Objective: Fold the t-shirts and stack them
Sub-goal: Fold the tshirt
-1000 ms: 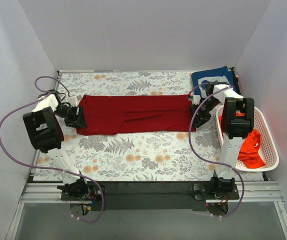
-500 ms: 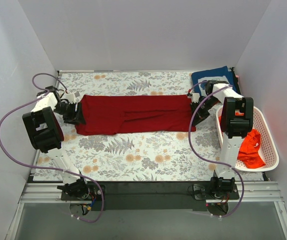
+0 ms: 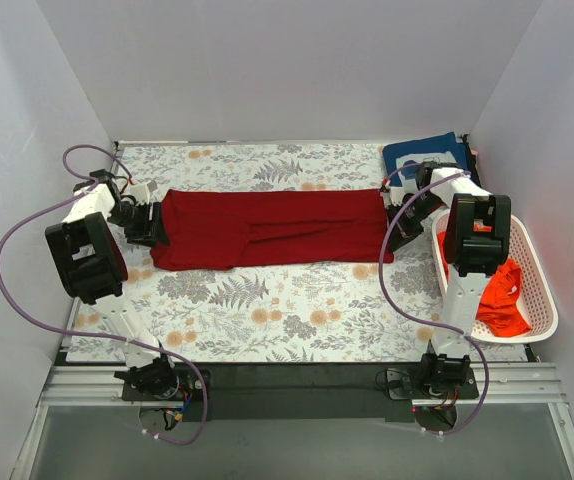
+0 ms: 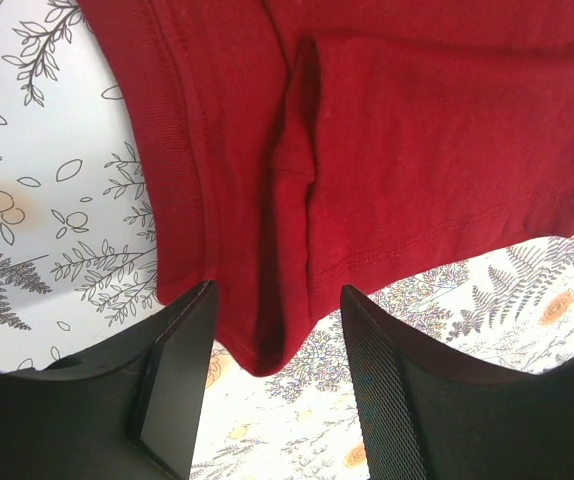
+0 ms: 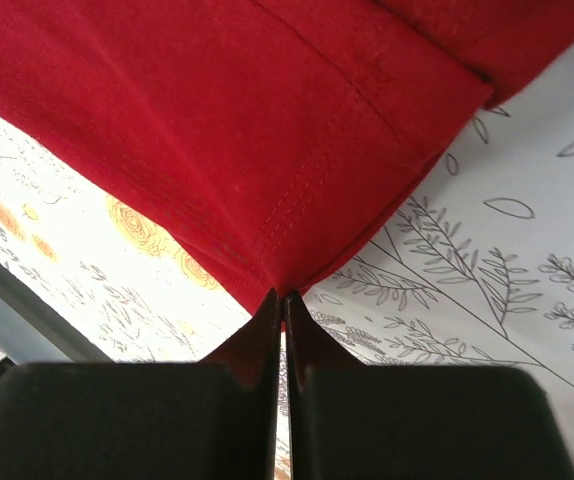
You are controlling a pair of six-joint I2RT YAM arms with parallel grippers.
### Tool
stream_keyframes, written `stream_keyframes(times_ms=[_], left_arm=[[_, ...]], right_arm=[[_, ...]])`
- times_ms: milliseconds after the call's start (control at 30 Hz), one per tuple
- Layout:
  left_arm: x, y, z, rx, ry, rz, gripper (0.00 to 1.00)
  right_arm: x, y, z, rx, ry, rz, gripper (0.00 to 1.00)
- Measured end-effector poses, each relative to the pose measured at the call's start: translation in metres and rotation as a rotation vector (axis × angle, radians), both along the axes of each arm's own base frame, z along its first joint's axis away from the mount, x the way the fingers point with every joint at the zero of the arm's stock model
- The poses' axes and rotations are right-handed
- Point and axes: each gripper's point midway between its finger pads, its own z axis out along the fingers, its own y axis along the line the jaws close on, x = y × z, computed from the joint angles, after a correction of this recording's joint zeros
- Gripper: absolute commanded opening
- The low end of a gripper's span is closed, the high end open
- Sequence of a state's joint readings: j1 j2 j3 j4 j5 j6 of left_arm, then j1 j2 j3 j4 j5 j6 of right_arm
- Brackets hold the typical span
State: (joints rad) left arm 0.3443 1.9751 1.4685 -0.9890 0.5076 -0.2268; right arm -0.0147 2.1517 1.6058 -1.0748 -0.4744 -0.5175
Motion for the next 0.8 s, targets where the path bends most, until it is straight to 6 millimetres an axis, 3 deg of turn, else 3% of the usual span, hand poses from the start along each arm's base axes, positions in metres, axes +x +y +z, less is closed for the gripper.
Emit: stream_keyframes(times_ms=[267,800], left_arm=[[0.0,-0.001,0.0,-0.006,0.001,-0.003,0.38],[0.0,-0.016,-0.008,-0.03,0.021,-0.04,0.32]], right_arm=[[0.0,-0.004,0.0,0.002,-0.003,-0.002,0.01],[-0.002,-0.004,0.0,0.006,0.003,0.007,0.01]])
